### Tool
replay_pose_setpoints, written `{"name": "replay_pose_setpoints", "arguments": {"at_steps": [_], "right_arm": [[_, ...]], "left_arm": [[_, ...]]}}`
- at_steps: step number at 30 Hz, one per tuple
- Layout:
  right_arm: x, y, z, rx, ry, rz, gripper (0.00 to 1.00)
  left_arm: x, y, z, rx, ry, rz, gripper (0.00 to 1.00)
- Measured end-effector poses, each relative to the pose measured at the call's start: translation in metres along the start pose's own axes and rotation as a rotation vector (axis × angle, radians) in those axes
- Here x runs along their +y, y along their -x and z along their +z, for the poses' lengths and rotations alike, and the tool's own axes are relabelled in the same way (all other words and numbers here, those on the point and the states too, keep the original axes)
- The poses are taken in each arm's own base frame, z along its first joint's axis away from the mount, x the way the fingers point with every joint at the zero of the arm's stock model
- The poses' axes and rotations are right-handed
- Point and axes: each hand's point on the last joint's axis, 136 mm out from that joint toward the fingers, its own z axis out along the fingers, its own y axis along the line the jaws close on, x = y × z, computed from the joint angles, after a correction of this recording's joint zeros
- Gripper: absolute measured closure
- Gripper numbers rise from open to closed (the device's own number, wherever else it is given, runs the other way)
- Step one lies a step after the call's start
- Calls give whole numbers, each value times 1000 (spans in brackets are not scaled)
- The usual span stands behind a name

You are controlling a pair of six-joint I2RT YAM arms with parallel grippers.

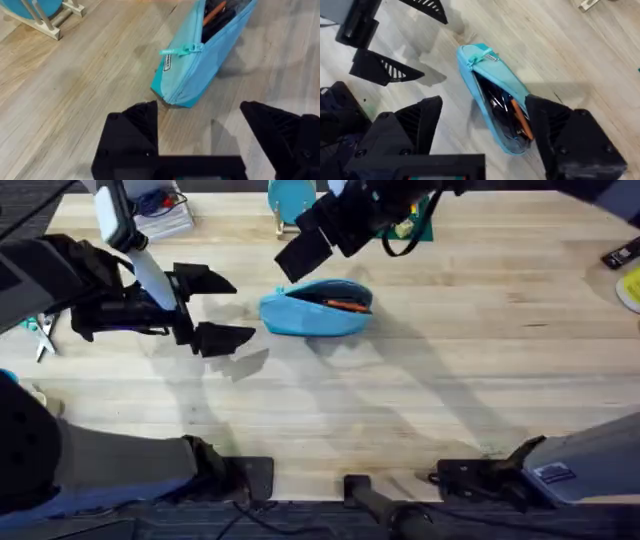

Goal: Unzip the bag, pick up the pens from the table one at a time and place them inside, then zip the bag closed.

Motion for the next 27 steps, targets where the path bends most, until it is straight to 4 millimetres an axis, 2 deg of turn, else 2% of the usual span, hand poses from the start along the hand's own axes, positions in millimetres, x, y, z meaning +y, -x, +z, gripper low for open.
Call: {"name": "replay_pose_setpoints", "arguments": {"at_steps": [8, 12, 18, 27], "right_arm": [[-1, 4, 0, -15, -5, -7, 4], [0, 12, -1, -47, -6, -6, 4], [15, 19, 3, -69, -9, -21, 4], [23, 28, 6, -104, -120, 26, 4]], "left_arm": [[0, 0, 0, 0, 0, 0, 8], [0, 0, 0, 0, 0, 0, 8], [0, 0, 0, 0, 0, 0, 8], [0, 0, 0, 0, 0, 0, 8]]}}
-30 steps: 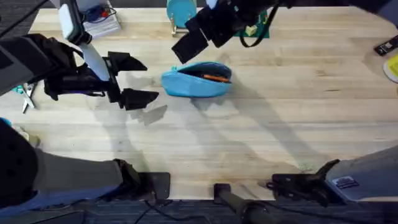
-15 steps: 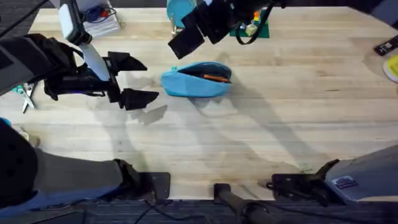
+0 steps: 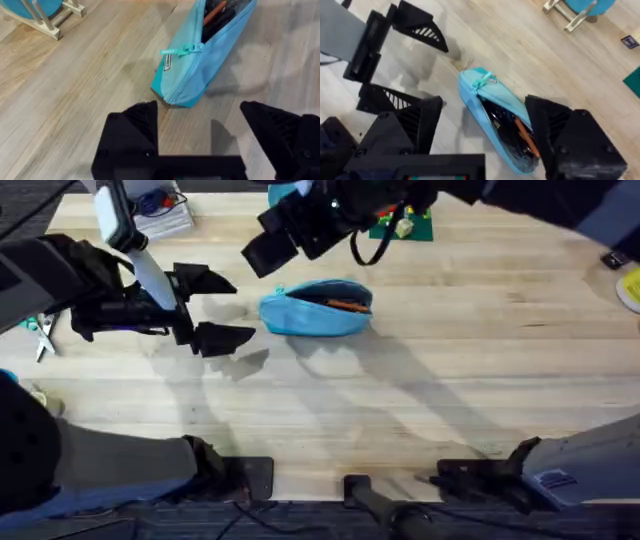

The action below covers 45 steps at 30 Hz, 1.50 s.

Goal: Unzip the bag, pick up the pens from the table one at a time and place them inside, then zip the bag closed.

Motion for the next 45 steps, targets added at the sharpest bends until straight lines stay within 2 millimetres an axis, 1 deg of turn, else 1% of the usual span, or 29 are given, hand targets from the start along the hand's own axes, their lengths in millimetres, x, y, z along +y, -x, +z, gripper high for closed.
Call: {"name": "replay_pose_setpoints", "arguments": {"at_steps": [7, 11, 16, 20, 22, 26, 29, 32, 37, 41, 45], "right_arm": [[19, 16, 0, -72, 4, -8, 3], [24, 20, 0, -87, 11, 28, 3], [24, 20, 0, -87, 10, 80, 5], [20, 19, 0, -87, -13, 105, 46], [17, 19, 0, -89, -29, 114, 48], [11, 20, -1, -100, -76, 126, 41], [11, 20, 1, -102, -103, 120, 7], [18, 17, 11, -86, -112, 105, 6], [25, 2, 38, -25, -122, 84, 6], [24, -8, 55, 13, -132, 79, 6], [22, -14, 64, 36, -140, 77, 5]], "left_arm": [[0, 0, 0, 0, 0, 0, 7], [0, 0, 0, 0, 0, 0, 7], [0, 0, 0, 0, 0, 0, 7], [0, 0, 0, 0, 0, 0, 7], [0, 0, 0, 0, 0, 0, 7], [0, 0, 0, 0, 0, 0, 7], [0, 0, 0, 0, 0, 0, 7], [0, 0, 0, 0, 0, 0, 7], [0, 0, 0, 0, 0, 0, 8], [0, 0, 0, 0, 0, -1, 8], [0, 0, 0, 0, -1, -1, 8]]}}
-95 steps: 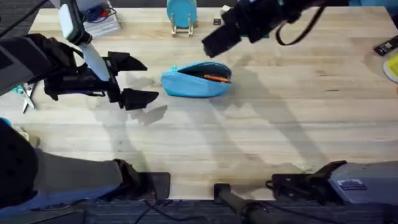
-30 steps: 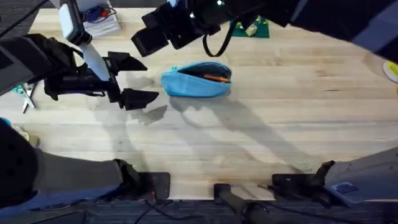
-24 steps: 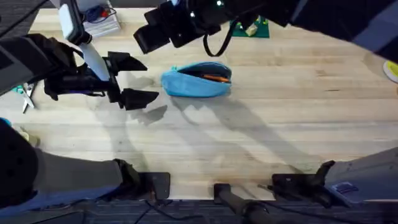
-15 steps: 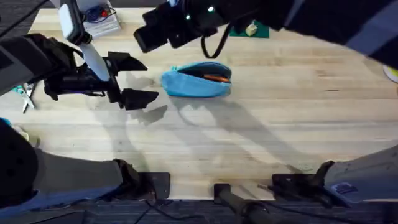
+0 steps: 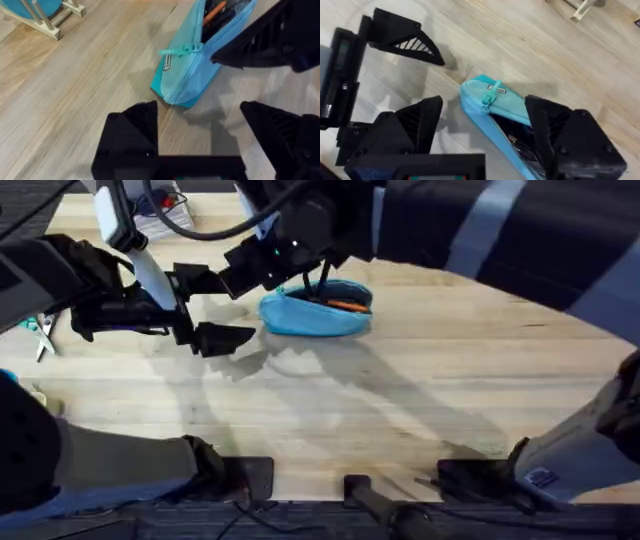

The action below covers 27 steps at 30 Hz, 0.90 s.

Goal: Unzip the bag, pick up the pens from the table one at a time and place them inside, then zip the bag closed.

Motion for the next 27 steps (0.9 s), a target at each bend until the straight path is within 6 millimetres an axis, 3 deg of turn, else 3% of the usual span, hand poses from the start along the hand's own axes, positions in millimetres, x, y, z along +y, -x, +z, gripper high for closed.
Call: {"name": "replay_pose_setpoints", "arguments": {"at_steps": [10, 18, 27], "right_arm": [[-1, 0, 2, 0, -10, 30, 5], [-5, -8, 16, 28, -33, 47, 5], [-18, -8, 19, 46, -40, 97, 6]], "left_arm": [[0, 0, 0, 0, 0, 0, 8], [0, 0, 0, 0, 0, 0, 8], [0, 0, 0, 0, 0, 0, 8]]}}
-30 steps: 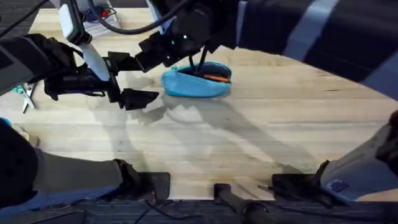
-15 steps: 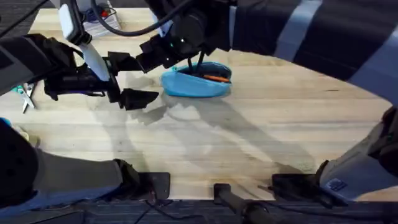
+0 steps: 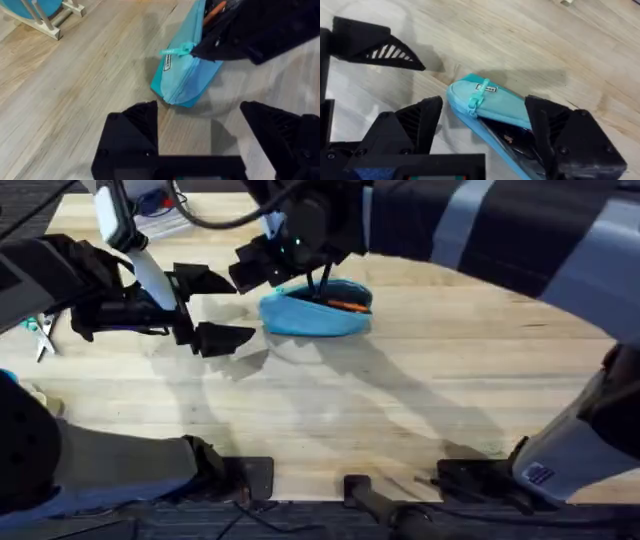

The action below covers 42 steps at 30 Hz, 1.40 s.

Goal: Unzip the bag, pick up the pens from the table one at a time and place them inside, then zip the bag closed.

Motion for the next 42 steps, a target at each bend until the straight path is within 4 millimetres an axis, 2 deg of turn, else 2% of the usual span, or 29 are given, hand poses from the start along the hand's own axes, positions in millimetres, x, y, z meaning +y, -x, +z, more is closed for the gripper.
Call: {"name": "replay_pose_setpoints", "arguments": {"at_steps": [10, 17, 27, 32, 42], "right_arm": [[5, 14, -2, 66, 10, 5, 5], [6, 4, 18, 140, -11, -5, 6], [2, -8, 18, 192, -27, -13, 6], [2, -13, 25, 212, -32, -7, 7], [3, -15, 30, 214, -38, 44, 34]], "left_arm": [[0, 0, 0, 0, 0, 0, 8], [0, -1, 0, 3, 0, 0, 8], [0, -2, 0, 9, 0, 0, 8], [0, -2, 0, 10, 0, 0, 8], [0, -2, 0, 10, 0, 0, 7]]}}
